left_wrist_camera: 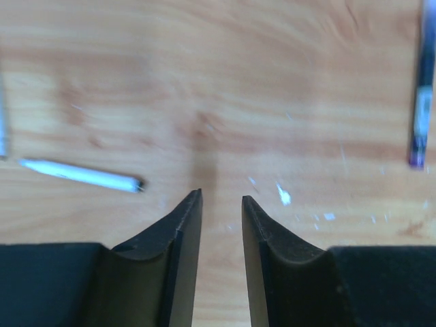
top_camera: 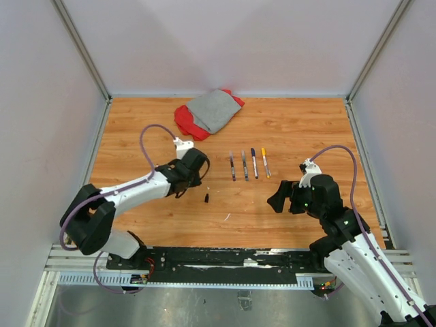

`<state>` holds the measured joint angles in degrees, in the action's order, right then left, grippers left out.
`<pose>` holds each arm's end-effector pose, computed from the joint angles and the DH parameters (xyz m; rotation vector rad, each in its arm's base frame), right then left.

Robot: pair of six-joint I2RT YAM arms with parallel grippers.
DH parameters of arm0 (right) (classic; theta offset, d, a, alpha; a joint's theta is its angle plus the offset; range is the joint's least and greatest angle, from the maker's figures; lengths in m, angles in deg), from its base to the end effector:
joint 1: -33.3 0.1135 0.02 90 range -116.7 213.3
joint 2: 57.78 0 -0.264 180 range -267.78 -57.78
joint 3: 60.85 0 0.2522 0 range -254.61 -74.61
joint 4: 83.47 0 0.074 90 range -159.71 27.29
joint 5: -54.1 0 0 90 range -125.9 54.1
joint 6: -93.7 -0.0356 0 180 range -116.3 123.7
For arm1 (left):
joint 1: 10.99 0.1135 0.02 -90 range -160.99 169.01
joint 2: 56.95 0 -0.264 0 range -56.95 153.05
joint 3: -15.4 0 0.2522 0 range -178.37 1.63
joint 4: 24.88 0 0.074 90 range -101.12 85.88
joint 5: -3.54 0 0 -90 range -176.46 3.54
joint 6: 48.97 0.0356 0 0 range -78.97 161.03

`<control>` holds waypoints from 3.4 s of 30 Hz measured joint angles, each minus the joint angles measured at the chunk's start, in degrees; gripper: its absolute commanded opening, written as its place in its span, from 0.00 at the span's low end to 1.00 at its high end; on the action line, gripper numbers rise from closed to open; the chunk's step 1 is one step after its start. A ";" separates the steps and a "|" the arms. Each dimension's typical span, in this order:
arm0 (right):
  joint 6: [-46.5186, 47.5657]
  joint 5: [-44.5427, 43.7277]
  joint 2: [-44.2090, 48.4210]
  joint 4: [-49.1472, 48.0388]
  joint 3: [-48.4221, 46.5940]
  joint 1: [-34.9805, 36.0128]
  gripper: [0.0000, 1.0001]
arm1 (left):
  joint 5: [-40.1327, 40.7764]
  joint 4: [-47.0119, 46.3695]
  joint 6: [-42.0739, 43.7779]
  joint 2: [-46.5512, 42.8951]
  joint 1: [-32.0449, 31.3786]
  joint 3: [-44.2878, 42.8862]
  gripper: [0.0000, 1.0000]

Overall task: Insert the pens into the pen caps
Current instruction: Place the pen cap at the center of the board, then pick up the pen from the center of the board.

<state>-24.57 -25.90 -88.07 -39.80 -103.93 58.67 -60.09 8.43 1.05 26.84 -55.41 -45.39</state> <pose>0.1162 0.0620 0.2465 -0.0532 2.1897 0.7306 0.2127 -0.1863 0.1893 -0.0774 2.4121 -0.0718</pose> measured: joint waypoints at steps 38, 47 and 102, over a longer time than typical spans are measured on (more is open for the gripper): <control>0.07 1.49 -0.17 1.66 0.00 0.00 0.98 | -6.67 -6.16 16.87 11.50 34.62 -4.15 0.35; 0.09 2.47 -0.79 1.64 0.00 0.00 0.98 | -7.17 -5.79 16.79 12.37 34.62 -5.16 0.26; -8.46 -3.87 -0.33 -37.59 7.69 23.43 0.66 | -21.03 -26.91 0.17 -18.01 -7.10 3.04 0.00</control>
<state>-33.03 -29.77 -88.39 -77.39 -96.24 82.10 -81.12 -18.47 1.22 8.83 -62.52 -42.35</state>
